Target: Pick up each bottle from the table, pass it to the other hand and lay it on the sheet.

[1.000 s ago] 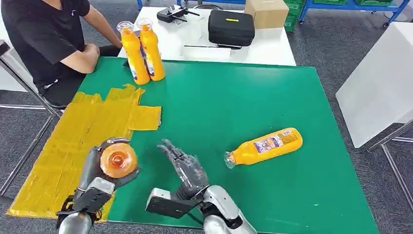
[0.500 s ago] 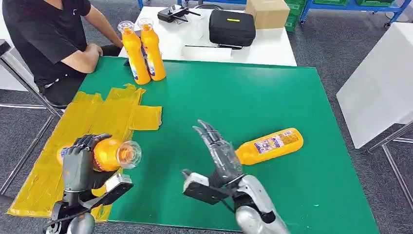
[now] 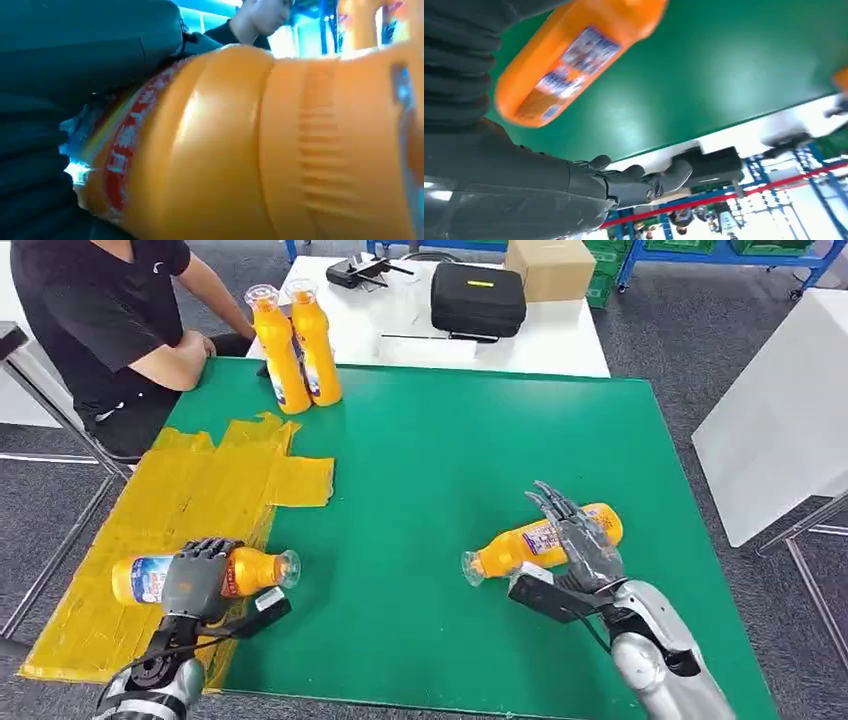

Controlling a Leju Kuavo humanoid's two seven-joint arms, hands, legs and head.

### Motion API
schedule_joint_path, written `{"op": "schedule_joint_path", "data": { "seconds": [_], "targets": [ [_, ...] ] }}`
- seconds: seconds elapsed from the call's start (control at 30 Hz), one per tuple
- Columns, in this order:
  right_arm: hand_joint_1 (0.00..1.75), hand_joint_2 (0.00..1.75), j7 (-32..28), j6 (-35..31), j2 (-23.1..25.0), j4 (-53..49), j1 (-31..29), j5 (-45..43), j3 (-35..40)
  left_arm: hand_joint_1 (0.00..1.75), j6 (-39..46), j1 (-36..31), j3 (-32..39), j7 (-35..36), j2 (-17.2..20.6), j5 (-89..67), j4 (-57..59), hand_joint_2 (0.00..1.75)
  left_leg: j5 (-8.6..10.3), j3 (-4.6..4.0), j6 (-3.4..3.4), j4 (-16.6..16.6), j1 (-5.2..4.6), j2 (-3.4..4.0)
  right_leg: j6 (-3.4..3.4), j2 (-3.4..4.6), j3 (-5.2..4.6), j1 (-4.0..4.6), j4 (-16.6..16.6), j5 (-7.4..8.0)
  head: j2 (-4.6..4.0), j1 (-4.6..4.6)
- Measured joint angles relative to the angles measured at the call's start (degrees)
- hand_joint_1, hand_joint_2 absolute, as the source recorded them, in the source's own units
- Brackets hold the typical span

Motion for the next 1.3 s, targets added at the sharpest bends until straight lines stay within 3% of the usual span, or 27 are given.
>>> {"op": "schedule_joint_path", "data": {
  "seconds": [0.27,0.6,0.7,0.83,0.93,1.1,1.3],
  "targets": [
    [0.00,1.75,0.1,1.8,-3.8,7.2,-4.5,2.8,-1.3,0.00,-2.4,-5.7,-1.2,-0.6,0.4,0.7,8.3,1.75,0.02,0.65,-0.05,-0.1,0.01,-0.01,-0.07,0.00,0.12,0.08,0.0,-0.07,0.00,0.04],
    [0.00,1.75,-0.7,5.2,-6.6,15.7,-10.0,4.8,0.0,0.00,-10.2,-6.3,-1.4,-10.0,1.7,12.4,7.8,1.75,0.23,0.57,0.04,-0.1,-0.04,-0.04,-0.01,-0.05,0.73,0.04,0.1,0.02,0.00,0.02],
    [0.00,1.75,-1.9,5.5,-6.2,20.8,-13.3,6.1,1.7,0.00,-18.2,-4.4,-1.3,-17.0,2.7,22.2,4.2,1.75,0.23,0.62,0.04,-0.1,-0.08,-0.04,0.00,-0.05,0.72,0.00,0.1,0.02,0.00,0.02],
    [0.00,1.75,-3.6,5.8,-4.5,29.8,-19.1,7.4,5.4,0.00,-34.9,1.3,-1.0,-26.9,4.0,44.7,-6.0,1.75,0.23,0.58,0.03,-0.1,-0.05,0.01,-0.01,-0.03,0.58,0.01,0.1,0.02,0.00,0.00],
    [0.00,1.75,-3.9,6.2,-3.3,35.1,-22.2,7.9,8.1,0.00,-43.3,5.9,-1.0,-29.0,4.5,53.9,-13.5,1.75,0.24,0.43,0.03,0.0,0.01,0.01,-0.01,-0.03,-0.15,0.01,0.1,0.02,0.00,0.04],
    [0.00,1.75,-4.3,6.2,-1.2,41.7,-25.0,9.6,12.2,0.00,-49.6,9.3,-1.4,-29.8,4.5,61.4,-22.2,1.75,0.36,-0.14,0.04,0.0,0.01,-0.05,0.05,-0.10,-0.10,0.01,0.1,0.10,0.00,0.04],
    [0.00,1.75,-4.3,6.1,0.3,45.7,-26.5,9.8,14.6,0.00,-50.2,10.7,-1.9,-29.7,4.5,62.0,-26.9,1.75,0.39,-0.40,0.06,0.0,0.01,-0.03,-0.06,-0.10,-0.39,0.01,0.1,0.21,0.00,0.07]
  ]
}}
